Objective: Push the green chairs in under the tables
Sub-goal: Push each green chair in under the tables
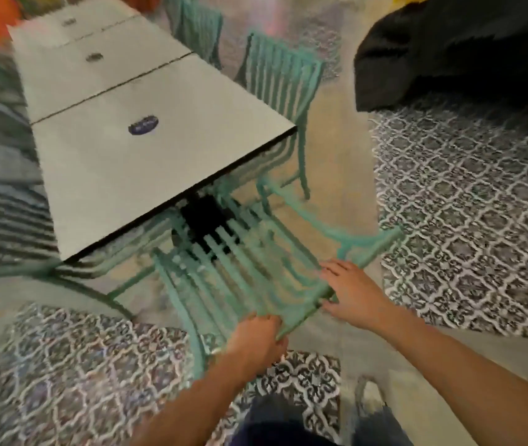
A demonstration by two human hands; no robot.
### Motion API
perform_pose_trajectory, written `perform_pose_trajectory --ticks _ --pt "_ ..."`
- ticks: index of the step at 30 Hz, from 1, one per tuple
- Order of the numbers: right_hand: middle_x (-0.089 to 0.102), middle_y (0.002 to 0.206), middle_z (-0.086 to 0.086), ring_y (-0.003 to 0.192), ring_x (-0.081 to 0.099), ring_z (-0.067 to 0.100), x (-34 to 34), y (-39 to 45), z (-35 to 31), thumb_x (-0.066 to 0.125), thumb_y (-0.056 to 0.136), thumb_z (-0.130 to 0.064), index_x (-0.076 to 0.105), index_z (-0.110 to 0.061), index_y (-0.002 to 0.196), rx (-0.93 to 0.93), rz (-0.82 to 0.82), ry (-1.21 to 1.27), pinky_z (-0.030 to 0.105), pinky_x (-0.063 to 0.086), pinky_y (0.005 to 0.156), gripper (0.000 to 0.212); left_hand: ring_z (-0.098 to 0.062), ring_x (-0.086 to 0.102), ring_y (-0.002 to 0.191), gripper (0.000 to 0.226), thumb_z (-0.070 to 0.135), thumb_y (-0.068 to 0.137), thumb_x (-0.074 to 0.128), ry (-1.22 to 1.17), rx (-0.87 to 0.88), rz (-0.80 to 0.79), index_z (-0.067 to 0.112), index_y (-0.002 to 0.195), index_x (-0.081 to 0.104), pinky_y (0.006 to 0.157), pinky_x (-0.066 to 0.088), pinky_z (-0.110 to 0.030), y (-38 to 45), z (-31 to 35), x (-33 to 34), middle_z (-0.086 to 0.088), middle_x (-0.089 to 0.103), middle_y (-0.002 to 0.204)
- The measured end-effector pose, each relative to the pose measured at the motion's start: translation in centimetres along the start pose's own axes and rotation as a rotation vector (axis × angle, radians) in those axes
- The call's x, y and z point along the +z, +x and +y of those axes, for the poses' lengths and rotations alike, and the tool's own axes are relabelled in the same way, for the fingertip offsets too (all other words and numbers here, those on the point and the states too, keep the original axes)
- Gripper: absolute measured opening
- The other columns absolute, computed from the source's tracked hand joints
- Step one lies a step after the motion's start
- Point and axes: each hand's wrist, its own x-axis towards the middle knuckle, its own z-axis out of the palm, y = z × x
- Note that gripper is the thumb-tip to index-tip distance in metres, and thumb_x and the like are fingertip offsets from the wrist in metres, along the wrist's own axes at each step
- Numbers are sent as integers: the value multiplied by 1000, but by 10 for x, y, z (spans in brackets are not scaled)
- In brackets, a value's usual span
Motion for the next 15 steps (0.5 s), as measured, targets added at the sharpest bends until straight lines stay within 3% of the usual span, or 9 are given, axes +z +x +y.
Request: perform_pose_trajectory --ticks 5,9,13,15 --pt "32 153 -4 145 17 17 -10 18 43 41 94 -59 33 -28 148 -192 -191 -89 40 9 120 63 -18 62 87 34 55 94 44 -220 -305 110 27 112 50 78 54 -34 -10 25 17 2 65 103" --pt "46 143 -8 135 34 17 -20 34 77 34 83 -77 40 -33 143 -207 -255 -224 38 16 116 74 -14 59 93 61 76 84 38 -312 -413 199 31 122 53 82 52 -31 -20 29 24 5 61 111" --pt "58 126 -9 121 47 18 -21 46 93 -13 56 -92 49 -32 134 -303 -222 -321 34 32 96 117 -14 60 95 80 85 76 13 -261 -425 180 33 124 51 82 52 -33 -31 17 35 7 59 114" --pt "65 112 -6 110 57 21 -14 48 96 -11 63 -92 62 -26 119 -338 -161 -295 38 40 87 113 -13 61 93 95 89 66 -3 -236 -390 182 34 124 49 80 54 -34 -29 12 38 9 59 116"
